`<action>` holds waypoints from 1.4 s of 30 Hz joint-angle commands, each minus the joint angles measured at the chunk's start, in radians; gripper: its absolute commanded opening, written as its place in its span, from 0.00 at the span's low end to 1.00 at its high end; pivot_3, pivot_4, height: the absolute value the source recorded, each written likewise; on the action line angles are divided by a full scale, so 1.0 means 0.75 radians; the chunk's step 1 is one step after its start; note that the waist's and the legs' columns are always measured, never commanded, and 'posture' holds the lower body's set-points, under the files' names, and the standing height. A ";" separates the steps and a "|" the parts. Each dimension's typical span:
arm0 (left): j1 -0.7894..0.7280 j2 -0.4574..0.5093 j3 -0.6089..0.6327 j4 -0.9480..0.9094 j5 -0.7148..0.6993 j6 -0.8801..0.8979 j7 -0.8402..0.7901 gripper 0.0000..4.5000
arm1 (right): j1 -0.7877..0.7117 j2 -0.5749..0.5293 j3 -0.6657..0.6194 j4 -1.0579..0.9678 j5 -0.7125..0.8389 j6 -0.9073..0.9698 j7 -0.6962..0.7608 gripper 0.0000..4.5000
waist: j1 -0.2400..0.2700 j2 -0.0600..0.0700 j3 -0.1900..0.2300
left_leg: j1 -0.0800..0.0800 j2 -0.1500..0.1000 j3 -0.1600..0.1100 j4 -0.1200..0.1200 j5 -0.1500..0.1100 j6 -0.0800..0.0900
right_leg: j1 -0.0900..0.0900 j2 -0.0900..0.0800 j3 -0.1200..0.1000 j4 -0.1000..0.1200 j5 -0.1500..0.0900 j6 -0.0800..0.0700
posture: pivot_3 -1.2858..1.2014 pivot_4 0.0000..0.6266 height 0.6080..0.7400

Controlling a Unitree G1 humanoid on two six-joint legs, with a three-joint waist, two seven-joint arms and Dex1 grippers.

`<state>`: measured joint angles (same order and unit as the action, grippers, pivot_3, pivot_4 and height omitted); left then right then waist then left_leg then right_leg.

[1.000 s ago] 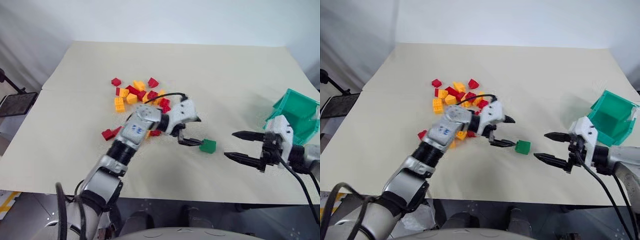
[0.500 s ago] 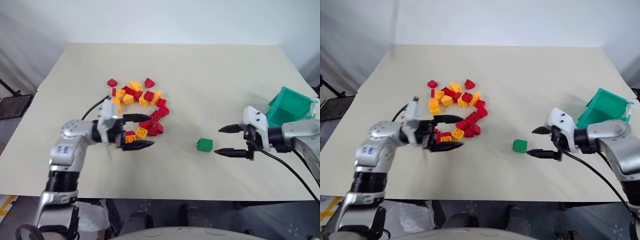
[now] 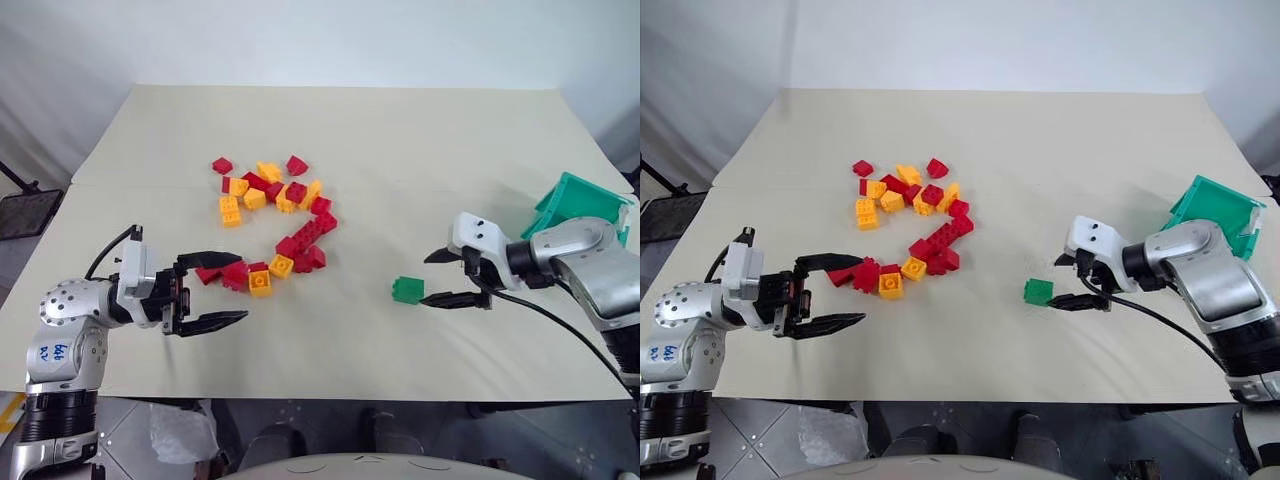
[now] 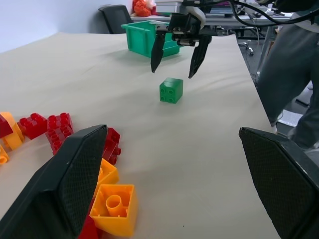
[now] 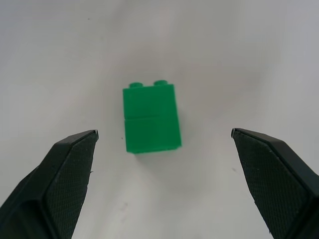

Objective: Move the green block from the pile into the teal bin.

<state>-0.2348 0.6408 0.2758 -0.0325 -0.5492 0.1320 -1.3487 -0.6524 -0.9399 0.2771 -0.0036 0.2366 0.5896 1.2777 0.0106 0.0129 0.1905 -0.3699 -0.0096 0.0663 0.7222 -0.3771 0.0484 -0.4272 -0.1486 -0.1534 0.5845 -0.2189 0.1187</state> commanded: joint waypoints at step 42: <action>-0.458 -0.237 -0.352 0.202 0.080 -0.099 0.100 1.00 | -0.056 -0.034 -0.752 0.570 -0.230 -0.041 -0.928 0.34 | 0.012 0.000 0.000 | 0.000 -0.002 0.005 -0.002 0.001 0.002 | 0.000 0.001 0.002 -0.001 0.001 0.001 | 0.52 0.24 1.00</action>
<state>-0.5576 0.4658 0.0166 0.1248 -0.4971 0.0783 -1.2700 -0.6695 -0.9409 -0.2920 0.3655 0.0907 0.6192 0.6108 0.0199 0.0132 0.1904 -0.3698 -0.0110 0.0706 0.7204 -0.3764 0.0498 -0.4276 -0.1481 -0.1509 0.5839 -0.2185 0.1195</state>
